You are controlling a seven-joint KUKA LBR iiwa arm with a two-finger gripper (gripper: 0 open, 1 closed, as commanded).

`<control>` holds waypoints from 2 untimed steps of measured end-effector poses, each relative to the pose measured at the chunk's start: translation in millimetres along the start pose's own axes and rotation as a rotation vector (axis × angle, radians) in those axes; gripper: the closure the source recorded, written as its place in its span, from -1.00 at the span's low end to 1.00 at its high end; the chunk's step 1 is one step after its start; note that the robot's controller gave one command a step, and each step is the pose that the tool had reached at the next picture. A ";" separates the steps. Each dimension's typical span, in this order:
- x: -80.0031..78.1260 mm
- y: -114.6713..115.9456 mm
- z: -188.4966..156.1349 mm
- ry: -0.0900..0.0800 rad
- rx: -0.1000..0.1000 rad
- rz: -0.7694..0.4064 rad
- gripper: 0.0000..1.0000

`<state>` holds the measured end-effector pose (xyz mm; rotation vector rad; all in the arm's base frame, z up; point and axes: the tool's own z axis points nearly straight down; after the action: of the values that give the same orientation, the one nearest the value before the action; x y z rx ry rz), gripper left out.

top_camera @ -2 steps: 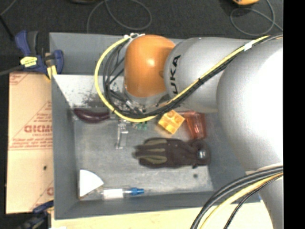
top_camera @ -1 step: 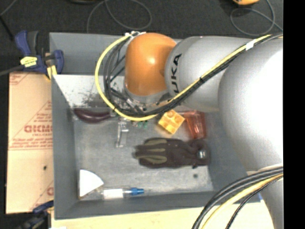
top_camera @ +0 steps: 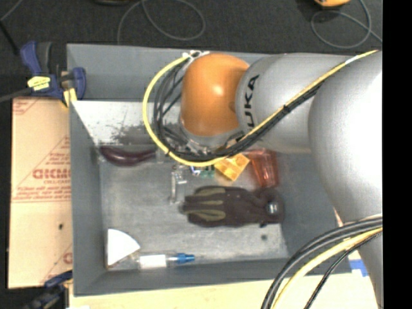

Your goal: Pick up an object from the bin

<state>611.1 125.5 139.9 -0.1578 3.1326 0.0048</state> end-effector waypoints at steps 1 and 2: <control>5.6 -33.3 16.9 0.003 0.004 -0.054 -1.00; 17.2 -59.0 24.2 0.000 0.000 0.117 -1.00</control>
Offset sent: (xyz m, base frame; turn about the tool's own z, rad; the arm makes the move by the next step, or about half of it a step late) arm -0.0226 -0.1001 -0.0342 0.0102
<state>600.1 65.2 115.5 0.0254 3.1371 0.0056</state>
